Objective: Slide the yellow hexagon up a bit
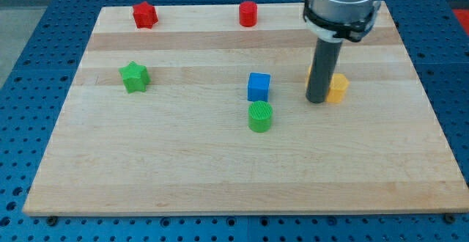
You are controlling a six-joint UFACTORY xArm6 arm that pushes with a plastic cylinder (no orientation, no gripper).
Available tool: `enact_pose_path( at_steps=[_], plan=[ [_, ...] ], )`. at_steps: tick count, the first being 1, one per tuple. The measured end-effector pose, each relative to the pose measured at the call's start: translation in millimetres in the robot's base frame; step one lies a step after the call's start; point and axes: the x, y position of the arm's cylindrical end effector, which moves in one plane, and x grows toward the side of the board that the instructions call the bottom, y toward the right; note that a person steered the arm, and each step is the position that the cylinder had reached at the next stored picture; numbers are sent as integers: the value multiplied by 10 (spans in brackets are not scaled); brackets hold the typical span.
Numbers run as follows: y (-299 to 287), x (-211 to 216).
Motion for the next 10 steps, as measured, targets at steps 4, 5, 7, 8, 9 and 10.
enact_pose_path(
  at_steps=[4, 5, 7, 8, 9, 10],
  plan=[
    [547, 140],
    [728, 140],
    [766, 88],
    [766, -20],
    [742, -115],
    [726, -188]
  ],
)
